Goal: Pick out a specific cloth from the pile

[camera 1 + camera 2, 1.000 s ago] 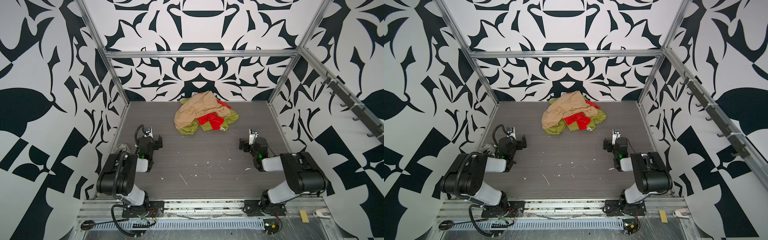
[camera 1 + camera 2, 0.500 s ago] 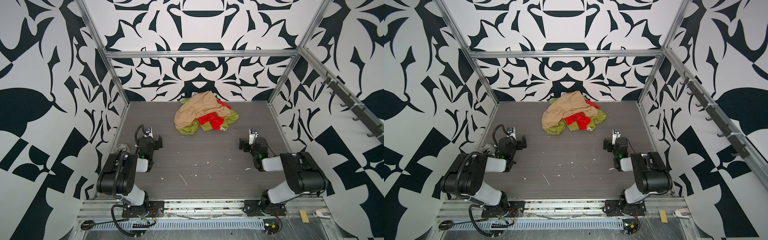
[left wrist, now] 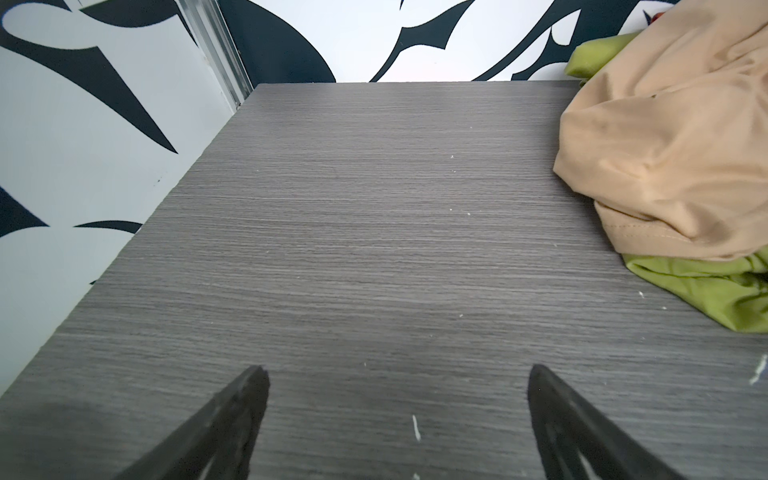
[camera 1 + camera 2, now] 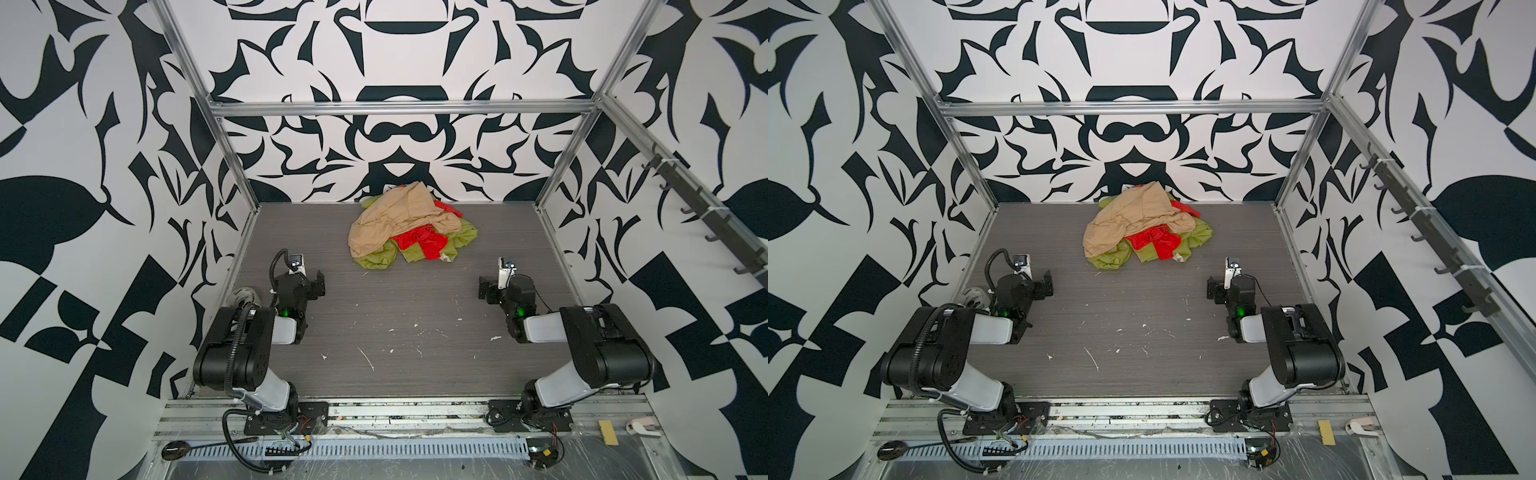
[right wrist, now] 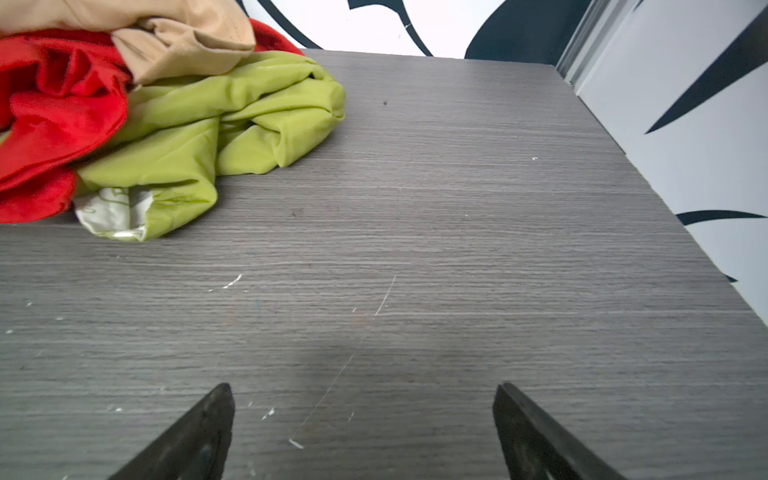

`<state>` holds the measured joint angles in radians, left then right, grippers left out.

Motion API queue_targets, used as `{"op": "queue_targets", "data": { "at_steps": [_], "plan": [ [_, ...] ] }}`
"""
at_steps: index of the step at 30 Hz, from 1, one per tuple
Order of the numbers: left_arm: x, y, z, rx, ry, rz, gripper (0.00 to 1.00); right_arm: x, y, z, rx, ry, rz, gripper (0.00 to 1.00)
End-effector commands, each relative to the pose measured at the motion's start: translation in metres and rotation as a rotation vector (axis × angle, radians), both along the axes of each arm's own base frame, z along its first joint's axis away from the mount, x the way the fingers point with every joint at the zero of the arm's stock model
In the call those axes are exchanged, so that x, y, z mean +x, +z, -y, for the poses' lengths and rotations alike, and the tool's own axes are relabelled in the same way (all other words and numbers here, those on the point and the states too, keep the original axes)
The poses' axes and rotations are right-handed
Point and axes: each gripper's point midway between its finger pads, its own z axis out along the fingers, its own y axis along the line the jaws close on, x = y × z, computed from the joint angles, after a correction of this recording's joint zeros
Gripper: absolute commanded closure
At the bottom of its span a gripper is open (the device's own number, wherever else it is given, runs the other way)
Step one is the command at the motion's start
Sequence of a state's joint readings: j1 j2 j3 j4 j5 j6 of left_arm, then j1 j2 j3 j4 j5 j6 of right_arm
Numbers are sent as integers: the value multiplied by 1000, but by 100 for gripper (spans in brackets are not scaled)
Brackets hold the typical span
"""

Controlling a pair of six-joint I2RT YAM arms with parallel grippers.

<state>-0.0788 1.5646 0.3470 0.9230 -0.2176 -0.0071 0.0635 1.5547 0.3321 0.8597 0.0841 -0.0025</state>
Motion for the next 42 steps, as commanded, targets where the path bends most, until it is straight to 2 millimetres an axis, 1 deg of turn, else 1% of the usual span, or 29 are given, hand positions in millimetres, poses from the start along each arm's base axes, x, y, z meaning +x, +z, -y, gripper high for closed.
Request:
{"op": "queue_targets", "data": {
  "at_steps": [1,3,5,6,8,11,12,13,15,18,19,21,23,25,27,34,39,40,42],
  "plan": [
    [6,10,1,-7,1,41,1,12,21,4,-4,-35,73,0],
    [5,10,2,-10,-4,35,0,12,21,5,-4,-40,74,0],
    [4,13,1,-10,1,47,0,12,23,5,0,-45,81,0],
    [3,18,0,-12,6,59,0,12,25,4,4,-44,86,1],
    [1,28,-1,-6,15,69,1,9,38,3,-2,-41,108,1],
    [-5,54,-2,-14,25,79,0,6,61,3,-19,-54,99,1],
    [-7,66,-2,-25,29,94,1,5,73,3,-22,-56,114,1],
    [-10,86,0,-46,24,144,1,4,85,1,-14,-55,139,1],
    [-12,114,5,-86,-5,204,1,3,108,-3,-4,-42,189,1],
    [-15,147,18,-147,-61,251,1,0,136,-7,10,-26,242,1],
    [-16,156,22,-168,-79,253,0,-1,144,-9,25,-22,255,2],
    [-17,166,31,-211,-104,239,0,-3,156,-16,83,-12,264,1],
    [-17,167,35,-264,-90,197,1,-5,159,-24,174,-17,245,1],
    [-15,161,42,-312,-83,133,1,-6,153,-35,256,-23,189,1],
    [-13,154,51,-340,-88,80,1,-7,145,-45,301,-31,127,1],
    [-7,136,93,-405,-164,-48,1,-6,129,-79,374,8,4,0],
    [-2,120,124,-453,-250,-136,0,2,117,-93,380,34,-43,1],
    [2,111,130,-453,-263,-167,1,3,115,-95,381,40,-55,1],
    [6,104,141,-464,-297,-200,1,8,114,-104,391,64,-80,1]
  ]
}}
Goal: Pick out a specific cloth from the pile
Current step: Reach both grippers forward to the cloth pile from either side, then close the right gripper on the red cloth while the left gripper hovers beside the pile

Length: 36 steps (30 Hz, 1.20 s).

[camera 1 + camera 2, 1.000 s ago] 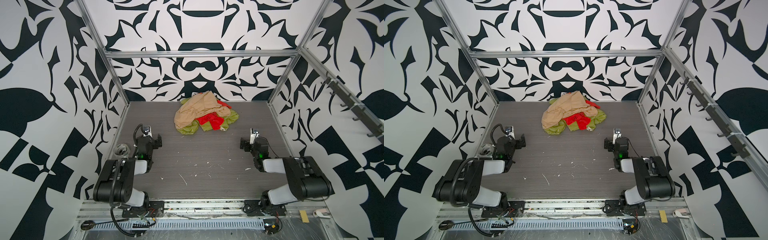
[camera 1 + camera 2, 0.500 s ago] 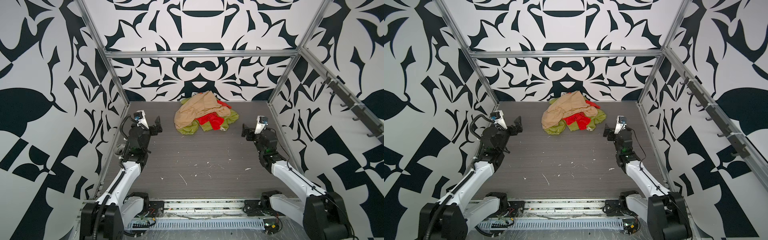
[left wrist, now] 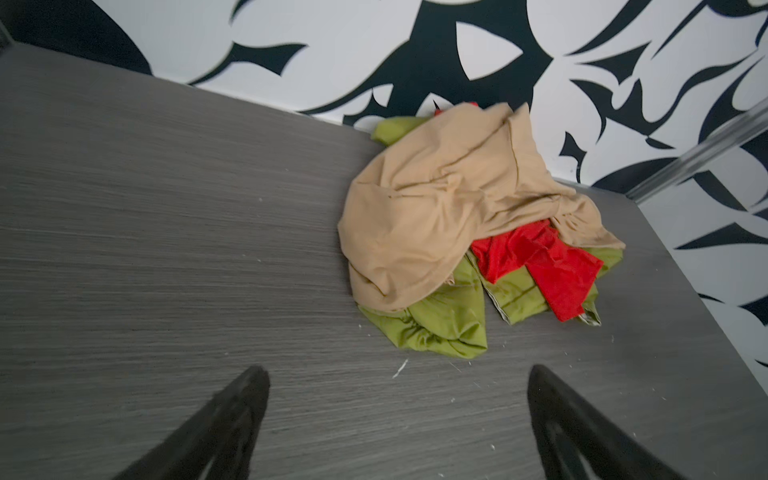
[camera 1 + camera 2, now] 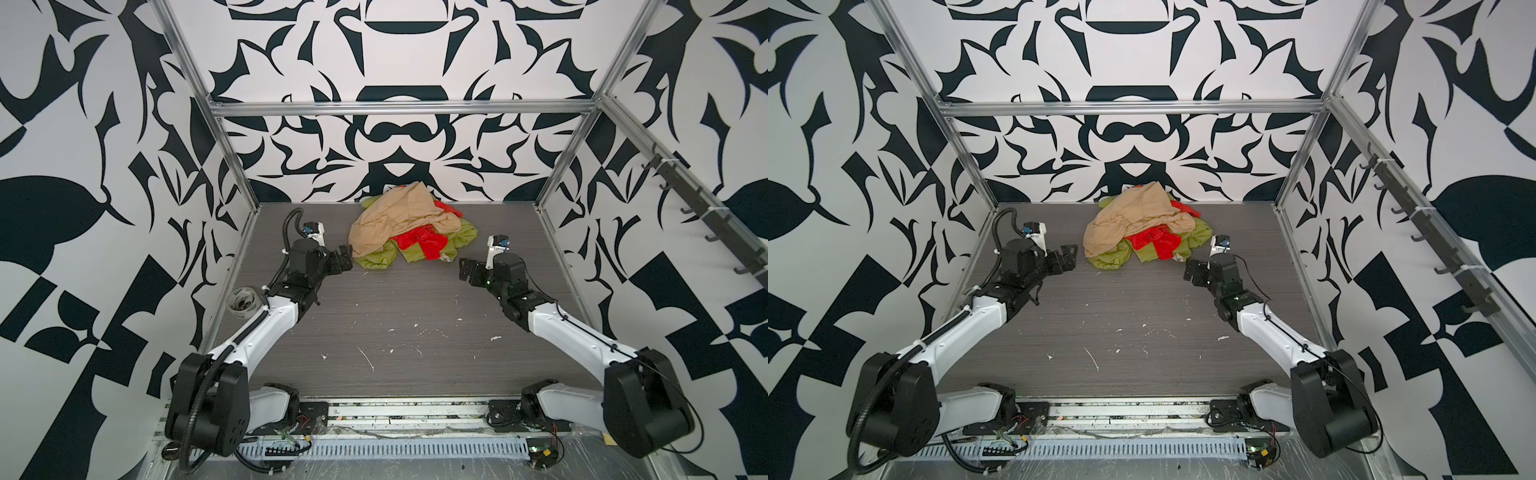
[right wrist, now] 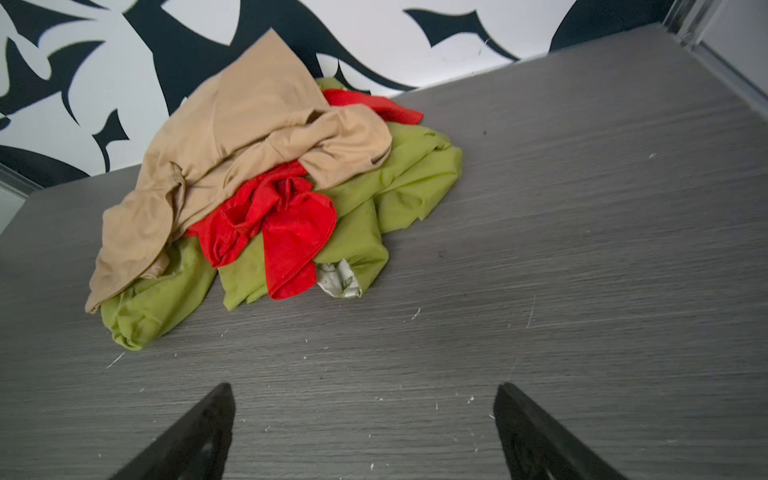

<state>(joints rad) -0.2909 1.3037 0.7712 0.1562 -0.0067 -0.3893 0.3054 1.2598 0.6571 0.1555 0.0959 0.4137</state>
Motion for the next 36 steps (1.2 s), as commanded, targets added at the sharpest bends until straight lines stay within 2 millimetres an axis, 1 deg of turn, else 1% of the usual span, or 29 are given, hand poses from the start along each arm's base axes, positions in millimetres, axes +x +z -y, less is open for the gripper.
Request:
{"op": "queue_targets", "data": {
  "at_steps": [1,4,8,11,15,17,19,20,21,24,25,30,36],
  "plan": [
    [5,-5,23,-57,-81,-56,1,14,23,-18,52,42,19,2],
    [12,-12,38,-80,-123,-87,1,22,19,-28,58,76,-20,4],
    [23,-25,52,-93,-158,-130,1,39,12,-46,51,141,-80,10],
    [31,-31,61,-103,-186,-150,0,52,5,-58,28,170,-114,11],
    [42,-32,74,-133,-229,-167,0,70,-2,-74,34,169,-158,13],
    [46,-35,81,-148,-248,-190,0,80,-9,-76,93,100,-202,23],
    [49,-39,83,-154,-241,-212,0,90,-14,-71,214,-71,-270,23],
    [50,-41,84,-159,-239,-220,0,93,-15,-74,266,-99,-291,23],
    [50,-44,85,-165,-242,-230,0,97,-15,-83,335,-104,-308,27],
    [50,-52,90,-171,-251,-249,0,106,-16,-105,532,-125,-337,30],
    [50,-54,91,-173,-253,-256,0,108,-17,-109,580,-147,-345,31],
    [49,-60,97,-191,-263,-277,0,121,-18,-122,702,-187,-330,38],
    [47,-66,100,-196,-274,-294,0,135,-15,-131,771,-199,-309,40]
  ]
}}
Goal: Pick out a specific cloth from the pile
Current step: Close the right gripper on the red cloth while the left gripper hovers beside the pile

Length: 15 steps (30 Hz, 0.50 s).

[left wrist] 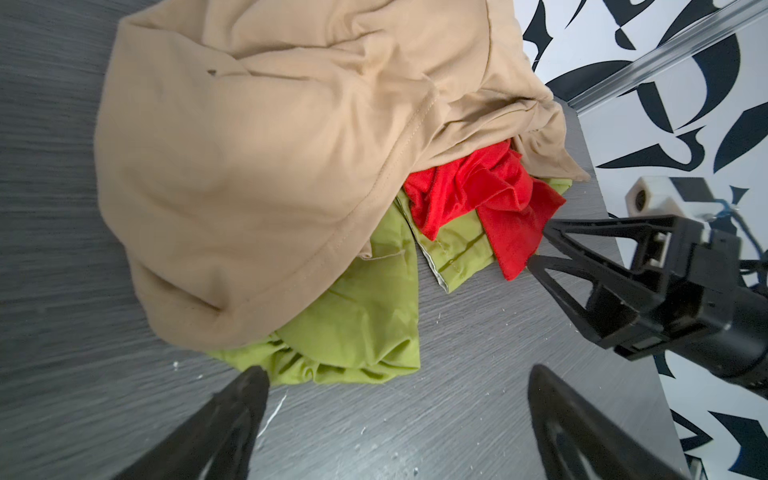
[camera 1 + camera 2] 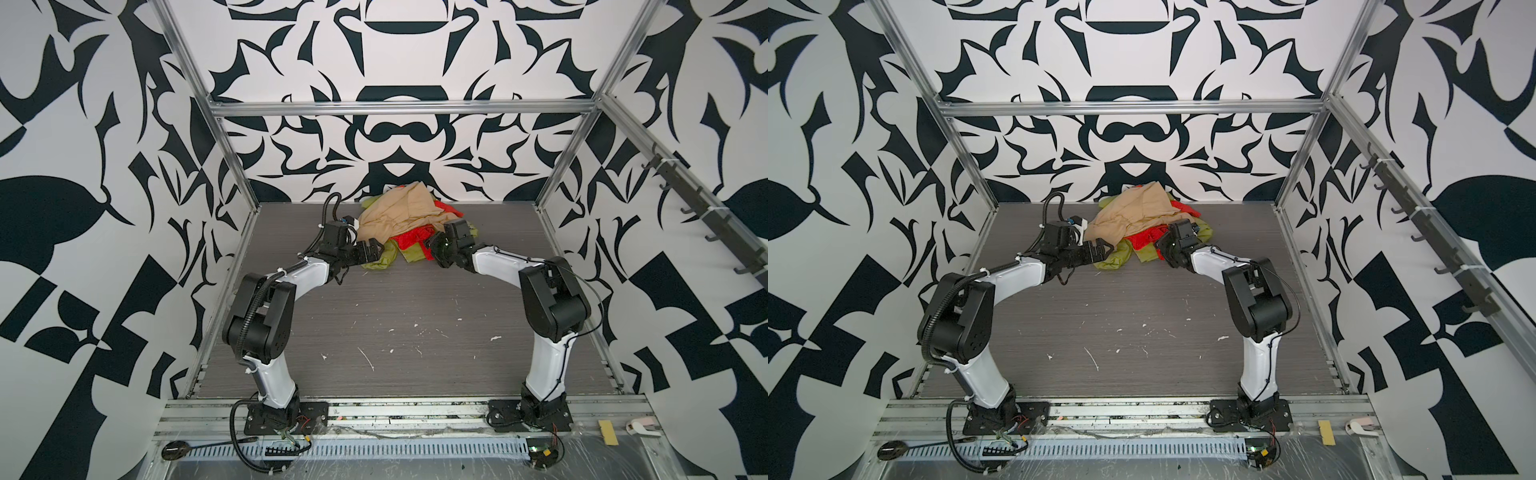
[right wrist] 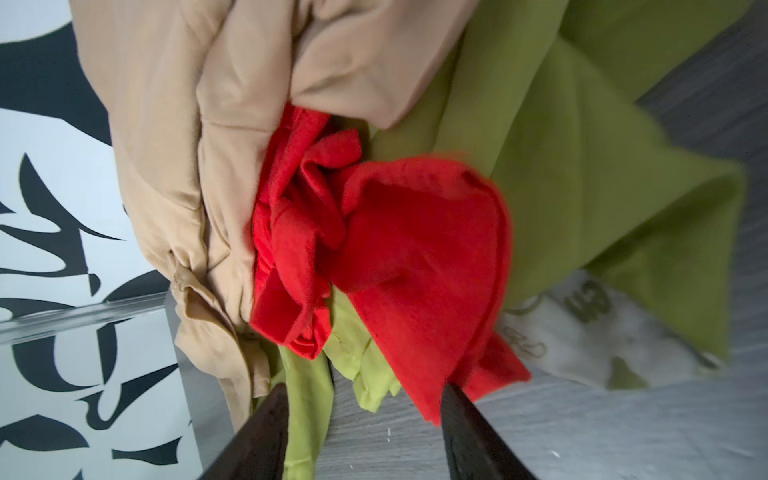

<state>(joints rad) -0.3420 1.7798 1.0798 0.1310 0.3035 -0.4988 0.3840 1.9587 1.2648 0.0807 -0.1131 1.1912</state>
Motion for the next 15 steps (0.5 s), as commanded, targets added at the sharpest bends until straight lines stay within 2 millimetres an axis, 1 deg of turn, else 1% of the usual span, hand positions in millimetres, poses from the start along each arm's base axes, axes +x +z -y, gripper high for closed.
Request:
{"op": "queue_targets", "data": {
  "at_steps": [1,7,11,15],
  "plan": [
    [1,0,6,-20,-14,-16,0,24,47,-16,119,-34,109,40],
    [3,-7,7,-19,-10,-24,1,34,46,-20,150,-53,121,42],
    [4,-4,8,-30,-6,-19,1,40,41,-27,164,-48,116,45],
    [1,-3,8,-38,-7,-21,1,46,33,-29,158,-55,122,51]
  ]
}}
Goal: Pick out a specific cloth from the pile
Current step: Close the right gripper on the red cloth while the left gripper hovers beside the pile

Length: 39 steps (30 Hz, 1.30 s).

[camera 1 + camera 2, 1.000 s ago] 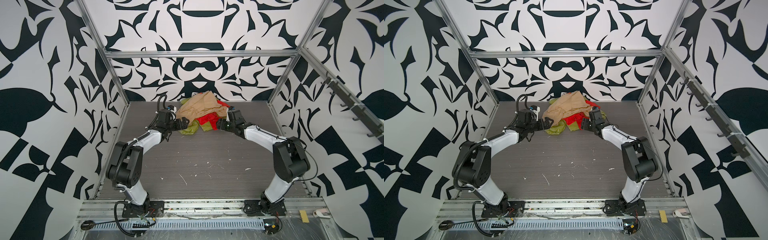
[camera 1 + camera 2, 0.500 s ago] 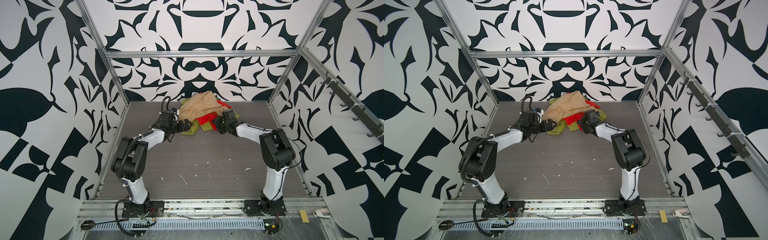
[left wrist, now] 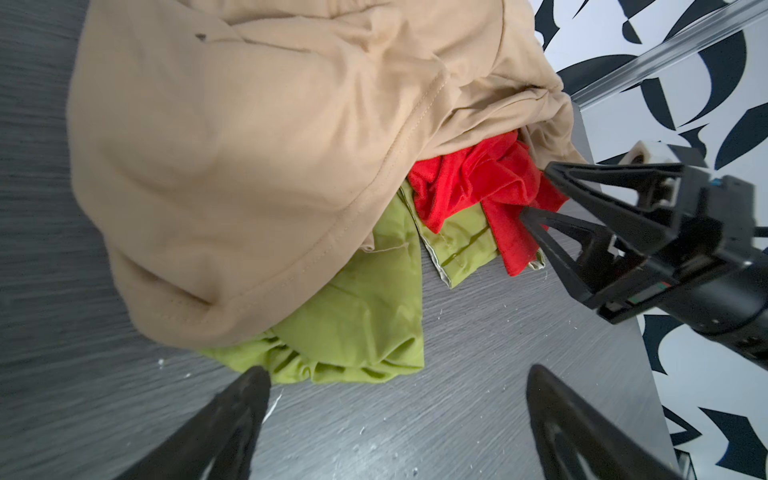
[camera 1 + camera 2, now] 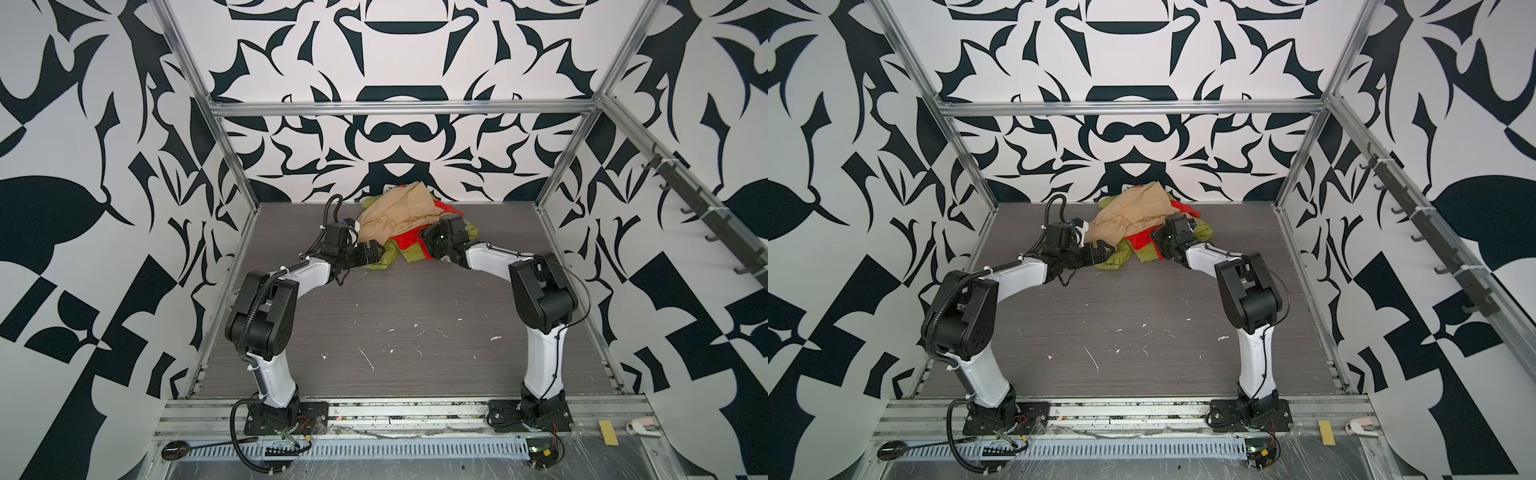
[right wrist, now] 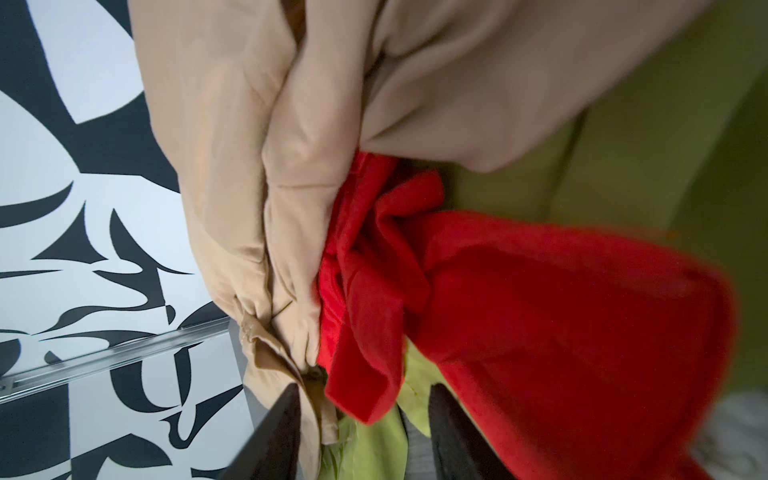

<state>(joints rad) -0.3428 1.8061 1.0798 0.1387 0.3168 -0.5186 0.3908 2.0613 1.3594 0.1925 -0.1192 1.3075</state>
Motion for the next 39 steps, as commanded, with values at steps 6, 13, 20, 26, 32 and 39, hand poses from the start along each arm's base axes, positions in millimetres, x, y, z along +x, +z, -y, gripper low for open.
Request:
{"op": "queue_targets", "data": {
  "at_steps": [6,13,20,26,32,39],
  "plan": [
    [-3,7,3,-12,-10,11,1,18,16,-14,32,-3,74,60],
    [-3,5,2,-13,-6,6,1,21,17,-18,35,5,88,74],
    [-3,5,1,-8,-2,5,1,25,21,-21,43,15,103,91],
    [-1,13,0,-13,13,16,1,26,29,-24,62,27,120,100],
    [4,22,1,-27,34,8,1,22,39,-27,62,43,128,100],
    [3,28,-2,-23,47,10,1,20,57,-26,47,55,159,100]
  ]
}}
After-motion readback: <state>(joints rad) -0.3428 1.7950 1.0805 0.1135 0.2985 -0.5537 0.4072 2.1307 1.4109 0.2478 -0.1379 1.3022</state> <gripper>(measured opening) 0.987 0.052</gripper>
